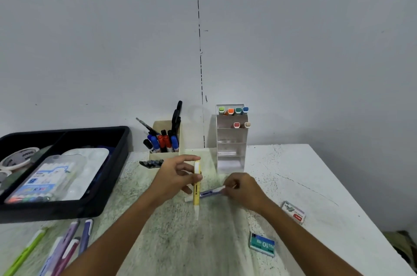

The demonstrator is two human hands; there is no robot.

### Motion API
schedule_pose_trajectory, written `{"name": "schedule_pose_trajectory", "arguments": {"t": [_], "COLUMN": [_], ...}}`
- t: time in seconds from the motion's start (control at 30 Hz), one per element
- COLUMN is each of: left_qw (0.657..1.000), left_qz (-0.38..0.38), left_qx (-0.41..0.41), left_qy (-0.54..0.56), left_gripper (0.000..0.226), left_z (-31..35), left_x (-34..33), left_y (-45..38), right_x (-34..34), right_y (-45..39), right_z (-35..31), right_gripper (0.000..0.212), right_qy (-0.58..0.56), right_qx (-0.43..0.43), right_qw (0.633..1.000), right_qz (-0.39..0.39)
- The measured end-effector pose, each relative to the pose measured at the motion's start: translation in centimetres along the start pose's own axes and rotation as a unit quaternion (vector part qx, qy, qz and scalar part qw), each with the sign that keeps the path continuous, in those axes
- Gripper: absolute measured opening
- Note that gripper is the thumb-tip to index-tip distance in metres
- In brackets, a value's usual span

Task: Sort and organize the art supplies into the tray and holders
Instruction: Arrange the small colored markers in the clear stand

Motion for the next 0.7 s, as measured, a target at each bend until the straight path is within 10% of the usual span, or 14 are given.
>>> {"name": "schedule_pose_trajectory", "arguments": {"t": [0.2, 0.47, 0.7], "left_qw": [0.997, 0.929, 0.861], "left_qz": [0.032, 0.1, 0.112], "left_qx": [-0.075, -0.304, -0.393], "left_qy": [0.002, -0.185, -0.304], "left_gripper": [0.06, 0.03, 0.018], "left_z": [6.4, 17.3, 17.2], "left_x": [1.2, -0.7, -2.7], "left_y": [-0.9, -0.3, -2.1], "right_x": [6.7, 14.8, 14.2], "right_y": [3.4, 10.2, 8.7], "right_z": [-7.1, -15.2, -15.7], "right_gripper": [0.015, 0.017, 0.016], "right_qy": [-0.203, -0.104, 0.05], "right_qx": [0.145, 0.341, 0.374], "right_qw": [0.965, 0.889, 0.868], "right_qz": [0.076, 0.287, 0.323]}}
Point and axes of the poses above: each hand's wrist, its own y-axis away from the middle knuckle, its own x-axis out of the back of the hand, z = x × y, the point moved 10 cm from there along -y, towards the middle knuckle, and after that the axes turned 12 degrees about -z, right-handed, at the moved point
